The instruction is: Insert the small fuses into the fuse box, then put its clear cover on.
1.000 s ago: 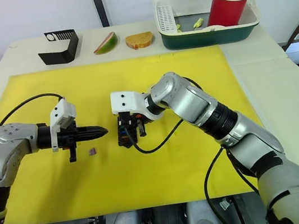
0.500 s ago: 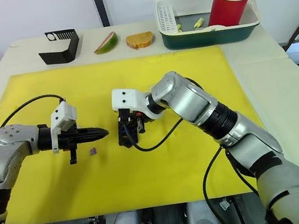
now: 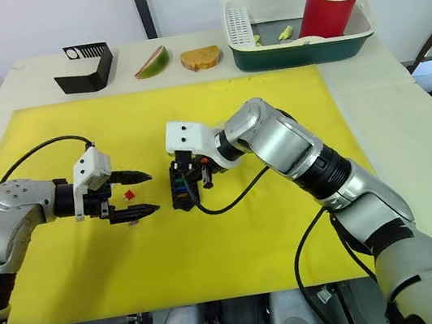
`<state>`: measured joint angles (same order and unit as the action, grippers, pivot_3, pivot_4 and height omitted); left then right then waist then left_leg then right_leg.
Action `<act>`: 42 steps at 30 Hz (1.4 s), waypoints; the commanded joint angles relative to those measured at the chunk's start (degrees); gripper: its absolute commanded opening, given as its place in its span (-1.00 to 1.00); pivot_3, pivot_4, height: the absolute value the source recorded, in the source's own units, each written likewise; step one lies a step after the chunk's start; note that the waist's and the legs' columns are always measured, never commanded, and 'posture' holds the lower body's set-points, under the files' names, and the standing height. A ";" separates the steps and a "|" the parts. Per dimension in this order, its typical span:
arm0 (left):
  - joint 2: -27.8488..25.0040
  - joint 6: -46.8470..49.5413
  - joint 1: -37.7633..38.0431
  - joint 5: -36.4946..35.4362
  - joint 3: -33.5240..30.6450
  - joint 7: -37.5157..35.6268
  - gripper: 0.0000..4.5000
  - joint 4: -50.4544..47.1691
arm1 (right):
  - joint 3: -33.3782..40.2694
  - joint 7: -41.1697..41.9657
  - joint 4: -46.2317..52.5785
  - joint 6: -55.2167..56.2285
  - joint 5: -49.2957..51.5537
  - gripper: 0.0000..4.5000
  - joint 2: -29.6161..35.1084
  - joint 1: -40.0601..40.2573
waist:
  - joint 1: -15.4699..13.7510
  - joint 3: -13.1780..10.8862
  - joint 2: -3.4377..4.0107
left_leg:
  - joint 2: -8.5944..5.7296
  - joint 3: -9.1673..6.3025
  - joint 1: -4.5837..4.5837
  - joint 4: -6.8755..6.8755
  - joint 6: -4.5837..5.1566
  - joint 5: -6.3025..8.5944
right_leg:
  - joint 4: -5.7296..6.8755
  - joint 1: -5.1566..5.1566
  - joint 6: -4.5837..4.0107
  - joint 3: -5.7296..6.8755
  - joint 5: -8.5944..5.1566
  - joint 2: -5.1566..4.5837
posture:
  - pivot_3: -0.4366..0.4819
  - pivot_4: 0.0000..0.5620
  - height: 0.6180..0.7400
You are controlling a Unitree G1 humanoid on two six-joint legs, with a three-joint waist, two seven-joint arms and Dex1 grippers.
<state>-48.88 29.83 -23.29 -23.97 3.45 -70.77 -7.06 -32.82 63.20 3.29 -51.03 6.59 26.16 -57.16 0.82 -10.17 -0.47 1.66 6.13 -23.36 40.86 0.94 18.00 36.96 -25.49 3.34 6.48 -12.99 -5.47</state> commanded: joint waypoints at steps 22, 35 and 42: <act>1.13 -6.14 -1.87 3.05 1.09 -0.28 1.00 2.57 | 6.89 -3.79 1.75 0.51 5.59 -0.98 -1.55 4.64 | -0.02 0.00 0.00 | 0.00 0.01 -0.01 0.00 0.01 0.00 | 0.00 0.00 0.00 0.01 0.00 0.00 | -0.05 -0.47 1.00; 1.69 -6.82 -2.23 3.68 1.72 -0.43 1.00 3.50 | 4.35 -4.31 0.77 0.42 4.47 -0.98 -1.43 5.60 | 0.00 0.00 0.00 | 0.00 0.00 -0.01 0.00 0.01 0.00 | 0.00 0.00 0.00 0.00 0.00 0.00 | -0.05 -0.47 1.00; 1.59 -6.82 -2.00 3.68 1.49 -0.17 1.00 3.31 | 0.94 -4.09 -1.22 1.89 1.63 -0.98 -0.43 6.16 | -0.01 0.00 0.00 | 0.00 0.00 0.00 0.00 0.01 0.01 | 0.00 0.01 0.00 0.00 0.00 0.00 | -0.05 -0.47 1.00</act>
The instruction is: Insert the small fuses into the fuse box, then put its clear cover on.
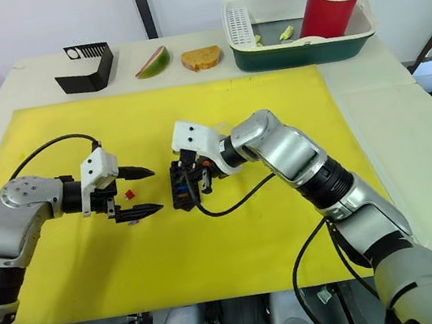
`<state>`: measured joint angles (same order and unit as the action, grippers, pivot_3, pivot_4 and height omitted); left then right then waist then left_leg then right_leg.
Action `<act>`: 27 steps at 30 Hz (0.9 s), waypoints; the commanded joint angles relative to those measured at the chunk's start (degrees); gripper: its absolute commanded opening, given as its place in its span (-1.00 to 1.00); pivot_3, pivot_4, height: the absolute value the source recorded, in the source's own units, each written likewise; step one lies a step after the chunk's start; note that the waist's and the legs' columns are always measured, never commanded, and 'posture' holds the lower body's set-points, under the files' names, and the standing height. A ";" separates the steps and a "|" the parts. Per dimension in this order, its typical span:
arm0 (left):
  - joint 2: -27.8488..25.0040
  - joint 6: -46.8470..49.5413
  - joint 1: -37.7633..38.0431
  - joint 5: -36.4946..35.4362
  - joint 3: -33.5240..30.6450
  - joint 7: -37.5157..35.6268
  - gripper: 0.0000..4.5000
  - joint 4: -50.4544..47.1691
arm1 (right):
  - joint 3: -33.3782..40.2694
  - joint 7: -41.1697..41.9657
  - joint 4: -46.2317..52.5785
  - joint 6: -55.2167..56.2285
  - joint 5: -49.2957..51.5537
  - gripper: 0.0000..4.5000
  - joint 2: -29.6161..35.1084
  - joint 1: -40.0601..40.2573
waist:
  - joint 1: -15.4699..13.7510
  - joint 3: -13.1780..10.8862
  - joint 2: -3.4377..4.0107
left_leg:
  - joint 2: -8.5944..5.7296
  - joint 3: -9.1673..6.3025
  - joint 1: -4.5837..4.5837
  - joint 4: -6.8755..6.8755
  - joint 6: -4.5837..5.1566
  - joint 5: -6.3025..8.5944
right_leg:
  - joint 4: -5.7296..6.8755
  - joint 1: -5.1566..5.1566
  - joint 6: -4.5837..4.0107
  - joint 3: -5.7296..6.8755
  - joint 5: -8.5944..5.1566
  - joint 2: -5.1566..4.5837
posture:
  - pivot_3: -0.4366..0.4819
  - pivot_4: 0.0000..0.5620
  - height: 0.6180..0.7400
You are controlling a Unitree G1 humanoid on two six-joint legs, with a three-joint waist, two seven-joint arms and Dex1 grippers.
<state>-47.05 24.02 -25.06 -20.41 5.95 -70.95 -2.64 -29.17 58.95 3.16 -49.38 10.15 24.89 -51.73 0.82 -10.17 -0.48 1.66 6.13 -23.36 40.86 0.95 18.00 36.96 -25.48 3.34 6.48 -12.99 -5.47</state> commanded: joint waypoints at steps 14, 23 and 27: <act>-2.94 3.21 0.25 -3.56 -5.53 -0.25 1.00 -3.32 | 10.44 1.93 8.27 -0.65 7.21 -0.98 1.78 -0.24 | -0.05 -0.01 -0.01 | 0.00 -0.01 -0.03 0.00 0.00 0.00 | 0.00 0.00 0.00 0.00 0.00 0.00 | -0.05 -0.47 1.00; -10.38 4.97 9.10 -4.81 -15.39 0.90 1.00 -4.91 | 23.65 2.55 15.17 2.46 10.83 -0.73 16.53 13.90 | -0.21 -0.02 -0.01 | -0.02 -0.03 -0.04 -0.01 0.07 0.05 | -0.09 0.01 0.02 0.02 -0.01 -0.06 | -0.05 -0.47 1.00; -12.25 6.33 15.08 -5.23 -20.89 2.39 1.00 -6.01 | 31.99 3.62 17.88 2.83 14.18 0.02 22.90 23.61 | -0.20 -0.03 0.00 | -0.01 -0.02 0.00 -0.01 0.07 0.05 | -0.11 0.03 0.02 0.02 -0.01 -0.09 | -0.05 -0.47 1.00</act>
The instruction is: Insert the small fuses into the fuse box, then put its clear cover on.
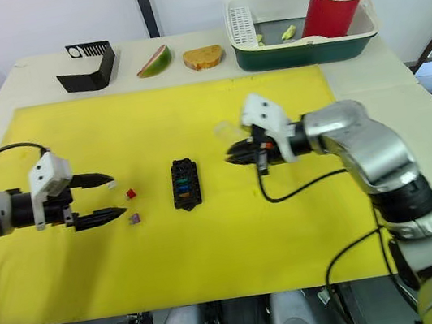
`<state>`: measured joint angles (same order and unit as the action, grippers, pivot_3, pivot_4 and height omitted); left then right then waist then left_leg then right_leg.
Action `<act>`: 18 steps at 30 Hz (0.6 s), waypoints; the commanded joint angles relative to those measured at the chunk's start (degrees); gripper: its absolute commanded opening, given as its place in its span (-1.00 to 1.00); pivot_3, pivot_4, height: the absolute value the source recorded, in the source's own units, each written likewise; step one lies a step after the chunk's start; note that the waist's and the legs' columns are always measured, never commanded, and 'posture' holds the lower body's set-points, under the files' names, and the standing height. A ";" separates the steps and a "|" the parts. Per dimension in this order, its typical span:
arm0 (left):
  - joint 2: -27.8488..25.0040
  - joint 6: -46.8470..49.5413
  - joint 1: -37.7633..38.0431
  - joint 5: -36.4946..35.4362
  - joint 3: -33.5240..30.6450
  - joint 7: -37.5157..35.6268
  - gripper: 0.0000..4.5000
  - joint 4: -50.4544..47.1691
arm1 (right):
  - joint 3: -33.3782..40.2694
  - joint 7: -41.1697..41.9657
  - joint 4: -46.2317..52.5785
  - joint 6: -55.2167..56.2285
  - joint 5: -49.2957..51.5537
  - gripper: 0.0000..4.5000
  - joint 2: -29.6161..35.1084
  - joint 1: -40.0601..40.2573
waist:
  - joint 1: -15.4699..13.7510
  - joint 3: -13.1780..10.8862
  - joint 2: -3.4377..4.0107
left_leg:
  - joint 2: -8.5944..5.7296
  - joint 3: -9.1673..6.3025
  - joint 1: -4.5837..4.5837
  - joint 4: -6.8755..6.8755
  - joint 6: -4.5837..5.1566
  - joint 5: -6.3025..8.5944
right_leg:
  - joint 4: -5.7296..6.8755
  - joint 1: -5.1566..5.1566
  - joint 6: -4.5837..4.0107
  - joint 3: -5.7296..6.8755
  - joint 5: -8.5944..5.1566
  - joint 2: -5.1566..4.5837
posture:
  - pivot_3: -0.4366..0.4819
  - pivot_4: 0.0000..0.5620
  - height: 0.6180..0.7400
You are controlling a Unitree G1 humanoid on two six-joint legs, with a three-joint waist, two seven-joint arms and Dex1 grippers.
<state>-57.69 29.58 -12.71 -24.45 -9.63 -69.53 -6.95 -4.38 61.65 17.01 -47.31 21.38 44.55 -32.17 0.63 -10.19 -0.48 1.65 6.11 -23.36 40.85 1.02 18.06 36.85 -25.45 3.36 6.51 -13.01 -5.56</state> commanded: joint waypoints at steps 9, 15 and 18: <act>-6.51 -1.20 11.68 0.25 -14.41 -1.09 1.00 3.79 | 20.18 0.68 4.73 1.90 4.99 0.97 12.42 19.50 | -0.02 -0.01 0.03 | 0.05 0.00 0.02 -0.04 0.24 0.16 | -0.05 -0.01 -0.02 -0.01 -0.01 -0.02 | -0.05 -0.47 1.00; -6.39 -2.90 9.15 0.86 -11.93 -0.59 1.00 7.16 | 18.41 -2.19 4.56 3.40 5.02 0.97 11.36 19.21 | -0.04 -0.02 0.03 | 0.05 0.00 0.01 -0.04 0.23 0.16 | -0.08 -0.01 -0.02 -0.02 -0.01 -0.05 | -0.05 -0.47 1.00; -4.30 -2.43 4.17 0.40 -7.50 -0.76 1.00 8.52 | 13.78 -4.06 4.60 3.42 5.52 0.97 8.41 13.37 | 0.01 -0.02 0.04 | 0.05 0.00 0.02 -0.04 0.23 0.16 | -0.07 -0.01 -0.02 -0.02 -0.01 -0.02 | -0.05 -0.47 1.00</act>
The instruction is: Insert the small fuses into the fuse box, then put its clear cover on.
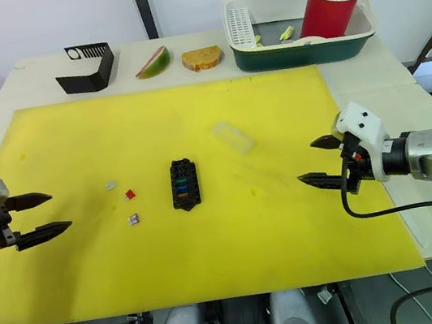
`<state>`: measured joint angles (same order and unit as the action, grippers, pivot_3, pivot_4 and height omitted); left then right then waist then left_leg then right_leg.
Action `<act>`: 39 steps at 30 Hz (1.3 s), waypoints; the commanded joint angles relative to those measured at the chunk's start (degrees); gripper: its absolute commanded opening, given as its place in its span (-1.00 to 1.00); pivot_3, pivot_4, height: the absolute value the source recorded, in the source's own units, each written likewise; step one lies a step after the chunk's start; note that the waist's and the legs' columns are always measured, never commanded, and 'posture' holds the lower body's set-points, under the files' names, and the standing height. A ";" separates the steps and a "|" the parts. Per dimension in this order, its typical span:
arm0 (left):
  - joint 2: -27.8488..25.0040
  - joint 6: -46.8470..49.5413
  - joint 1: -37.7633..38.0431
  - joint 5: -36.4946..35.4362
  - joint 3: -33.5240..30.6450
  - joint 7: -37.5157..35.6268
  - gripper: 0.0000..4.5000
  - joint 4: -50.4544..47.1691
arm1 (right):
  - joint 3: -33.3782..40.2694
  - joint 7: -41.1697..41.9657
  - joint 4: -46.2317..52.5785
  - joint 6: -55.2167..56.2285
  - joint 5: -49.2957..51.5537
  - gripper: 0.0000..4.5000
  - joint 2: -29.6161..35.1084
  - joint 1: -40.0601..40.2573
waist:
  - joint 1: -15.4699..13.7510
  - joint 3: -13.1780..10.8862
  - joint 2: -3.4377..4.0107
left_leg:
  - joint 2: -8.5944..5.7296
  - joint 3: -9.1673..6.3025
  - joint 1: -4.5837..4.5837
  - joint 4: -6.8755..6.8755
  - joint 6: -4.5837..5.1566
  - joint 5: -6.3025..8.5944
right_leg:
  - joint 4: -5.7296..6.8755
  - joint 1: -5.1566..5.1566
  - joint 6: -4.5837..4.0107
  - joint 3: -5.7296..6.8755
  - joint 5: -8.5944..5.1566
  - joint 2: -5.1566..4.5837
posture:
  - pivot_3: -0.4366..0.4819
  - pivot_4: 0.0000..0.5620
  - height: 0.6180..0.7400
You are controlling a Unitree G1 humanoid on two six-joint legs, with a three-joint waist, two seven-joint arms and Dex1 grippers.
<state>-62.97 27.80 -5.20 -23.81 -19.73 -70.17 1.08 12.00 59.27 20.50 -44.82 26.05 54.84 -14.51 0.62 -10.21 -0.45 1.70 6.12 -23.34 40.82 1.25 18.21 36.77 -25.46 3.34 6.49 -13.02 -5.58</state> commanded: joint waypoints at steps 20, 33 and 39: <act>13.59 17.55 -37.56 -0.56 20.04 -16.28 1.00 40.76 | -21.96 -8.13 5.74 -2.97 1.46 0.97 -16.35 -26.38 | 0.04 0.04 -0.08 | -0.08 0.05 -0.05 0.12 -0.20 -0.15 | 0.19 -0.01 0.07 0.01 -0.02 0.11 | -0.05 -0.47 1.00; 14.43 14.06 -39.51 5.24 21.90 -19.69 1.00 48.83 | -21.55 -12.02 9.58 -6.31 3.06 0.97 -17.02 -25.34 | 0.08 0.04 -0.10 | -0.07 0.04 -0.04 0.14 -0.21 -0.15 | 0.23 -0.02 0.07 -0.01 -0.02 0.10 | -0.05 -0.47 1.00; 13.07 15.32 -35.78 5.37 21.75 -20.86 1.00 44.52 | -22.26 -11.95 8.46 -5.79 2.68 0.97 -17.44 -25.92 | 0.40 0.05 -0.10 | -0.04 0.04 -0.03 0.14 -0.20 -0.15 | 0.23 -0.03 0.06 -0.02 -0.02 0.10 | -0.05 -0.47 1.00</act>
<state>-48.92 42.18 -42.37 -19.38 1.44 -90.88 46.14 -10.76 47.39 27.92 -51.39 28.43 37.68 -39.43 1.01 -10.16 -0.55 1.66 6.15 -23.37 40.95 1.04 18.07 37.00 -25.49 3.40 6.47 -13.04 -5.48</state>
